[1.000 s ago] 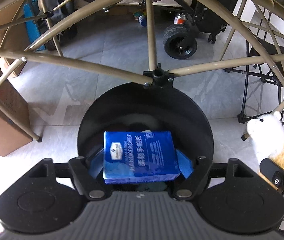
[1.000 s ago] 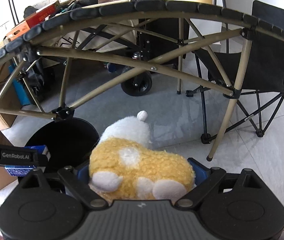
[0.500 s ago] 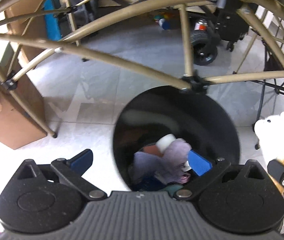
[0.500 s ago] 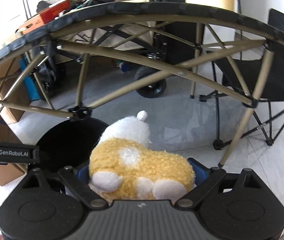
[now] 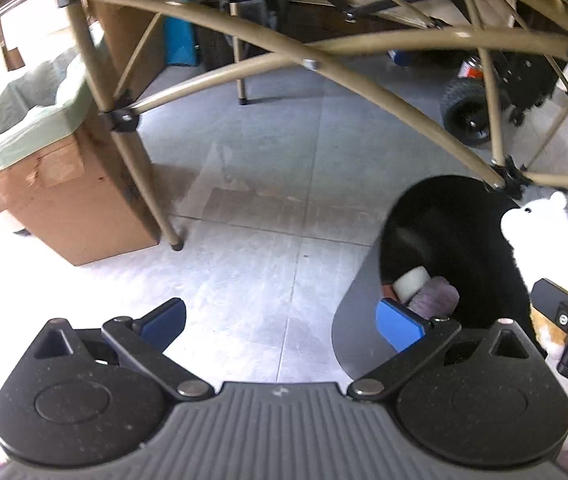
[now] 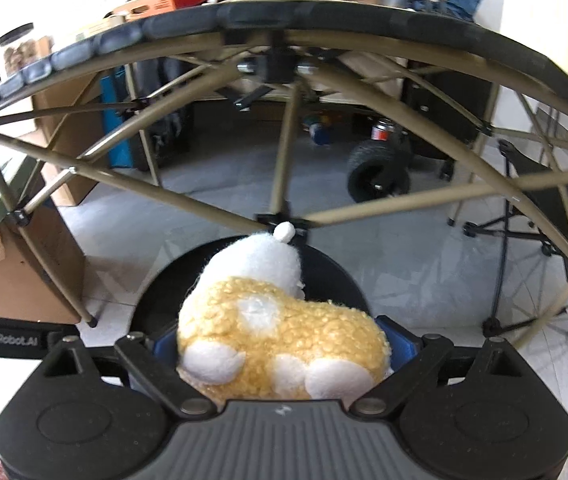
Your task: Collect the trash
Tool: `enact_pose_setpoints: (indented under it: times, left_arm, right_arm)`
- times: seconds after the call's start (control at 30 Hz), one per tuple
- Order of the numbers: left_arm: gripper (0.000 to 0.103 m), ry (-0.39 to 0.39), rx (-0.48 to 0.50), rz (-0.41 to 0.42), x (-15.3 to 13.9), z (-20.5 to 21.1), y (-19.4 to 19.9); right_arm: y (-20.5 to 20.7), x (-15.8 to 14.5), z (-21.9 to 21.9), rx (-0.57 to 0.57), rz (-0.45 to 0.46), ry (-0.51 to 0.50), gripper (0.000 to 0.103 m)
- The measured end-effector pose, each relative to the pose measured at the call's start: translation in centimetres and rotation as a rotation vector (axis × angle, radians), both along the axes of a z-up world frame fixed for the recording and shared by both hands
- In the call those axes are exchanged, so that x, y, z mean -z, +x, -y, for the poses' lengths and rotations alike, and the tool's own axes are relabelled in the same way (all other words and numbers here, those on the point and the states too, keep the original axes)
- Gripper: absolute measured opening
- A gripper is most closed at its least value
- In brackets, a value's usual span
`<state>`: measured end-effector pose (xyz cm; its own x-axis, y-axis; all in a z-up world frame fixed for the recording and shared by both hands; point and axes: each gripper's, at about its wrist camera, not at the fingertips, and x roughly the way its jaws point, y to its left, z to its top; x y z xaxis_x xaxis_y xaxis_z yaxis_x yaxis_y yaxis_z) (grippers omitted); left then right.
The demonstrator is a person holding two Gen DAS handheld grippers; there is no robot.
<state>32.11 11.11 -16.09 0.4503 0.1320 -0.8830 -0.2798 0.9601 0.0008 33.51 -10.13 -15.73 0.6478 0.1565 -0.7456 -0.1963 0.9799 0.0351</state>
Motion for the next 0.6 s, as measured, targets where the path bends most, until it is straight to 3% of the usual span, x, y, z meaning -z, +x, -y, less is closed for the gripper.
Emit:
enact_pose_setpoints:
  times: [0.33, 0.6]
  left_arm:
    - [0.103, 0.028, 0.005, 0.099, -3.0, 0.2, -2.0]
    - [0.103, 0.037, 0.084, 0.278, -8.9, 2.3, -7.9]
  right_arm:
    - [0.2, -1.9, -0.5, 0.004, 0.021, 0.026, 0.102]
    - [-5.4, -6.0, 1.6, -0.041, 0.075, 0.052, 0.102]
